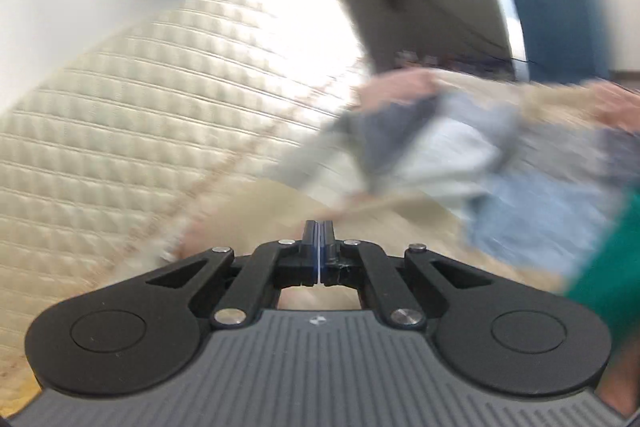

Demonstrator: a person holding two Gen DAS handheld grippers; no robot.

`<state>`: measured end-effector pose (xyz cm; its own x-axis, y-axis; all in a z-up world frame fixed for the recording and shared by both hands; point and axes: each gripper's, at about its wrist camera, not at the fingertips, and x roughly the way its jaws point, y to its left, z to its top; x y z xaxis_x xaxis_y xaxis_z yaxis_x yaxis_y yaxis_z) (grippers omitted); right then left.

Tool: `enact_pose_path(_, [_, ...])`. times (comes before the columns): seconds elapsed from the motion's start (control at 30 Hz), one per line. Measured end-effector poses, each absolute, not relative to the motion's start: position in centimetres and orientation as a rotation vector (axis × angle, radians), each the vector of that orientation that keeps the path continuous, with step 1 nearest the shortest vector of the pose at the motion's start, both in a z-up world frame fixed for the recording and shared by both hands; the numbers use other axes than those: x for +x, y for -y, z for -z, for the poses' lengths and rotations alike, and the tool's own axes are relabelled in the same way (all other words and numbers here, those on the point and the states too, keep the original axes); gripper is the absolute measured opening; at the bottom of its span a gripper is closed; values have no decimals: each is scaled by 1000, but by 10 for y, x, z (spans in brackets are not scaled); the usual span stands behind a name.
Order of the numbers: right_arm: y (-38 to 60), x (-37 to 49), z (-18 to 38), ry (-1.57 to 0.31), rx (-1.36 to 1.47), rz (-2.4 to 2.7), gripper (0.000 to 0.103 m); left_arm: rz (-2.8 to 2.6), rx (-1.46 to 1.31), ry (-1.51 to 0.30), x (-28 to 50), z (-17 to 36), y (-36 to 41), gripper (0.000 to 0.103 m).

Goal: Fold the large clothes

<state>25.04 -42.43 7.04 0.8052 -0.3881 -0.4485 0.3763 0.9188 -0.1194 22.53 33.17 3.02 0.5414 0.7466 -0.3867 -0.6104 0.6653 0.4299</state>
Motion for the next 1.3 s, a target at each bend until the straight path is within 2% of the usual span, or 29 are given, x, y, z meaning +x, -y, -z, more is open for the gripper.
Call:
enact_pose_path(0.13, [451, 296, -61, -435, -19, 504, 15, -785, 210, -623, 268, -11, -371, 1])
enact_pose_path(0.33, [457, 344, 15, -415, -168, 615, 15, -642, 119, -720, 310, 88, -379, 1])
enact_pose_path(0.43, [468, 355, 52, -420, -162, 613, 16, -635, 136, -842, 324, 142, -380, 1])
enact_pose_path(0.53, [467, 347, 68, -384, -181, 599, 17, -640, 170, -846, 329, 163, -378, 1])
enact_pose_path(0.67, [470, 338, 56, -363, -126, 584, 19, -614, 92, -838, 324, 146, -377, 2])
enact_pose_path(0.73, [470, 334, 46, -370, -84, 572, 23, -601, 62, -830, 318, 131, -373, 10])
enact_pose_path(0.77, [470, 330, 41, -387, -58, 563, 27, -605, 44, -828, 313, 125, -369, 23])
enact_pose_path(0.8, [469, 325, 37, -404, -30, 556, 30, -603, 22, -820, 307, 116, -363, 41])
enact_pose_path(0.83, [466, 320, 32, -414, 0, 544, 40, -589, -2, -804, 298, 103, -355, 48])
enact_pose_path(0.87, [465, 310, 27, -416, 42, 522, 55, -566, -20, -782, 288, 92, -345, 53])
enact_pose_path(0.93, [462, 289, 18, -411, 142, 477, 72, -511, -32, -757, 270, 73, -325, 53])
enact_pose_path(1.1, [447, 239, 5, -439, 403, 419, 74, -380, -136, -717, 218, 38, -264, 53])
enact_pose_path(1.3, [386, 187, -6, -520, 652, 242, 74, -228, -304, -721, 149, 32, -177, 53])
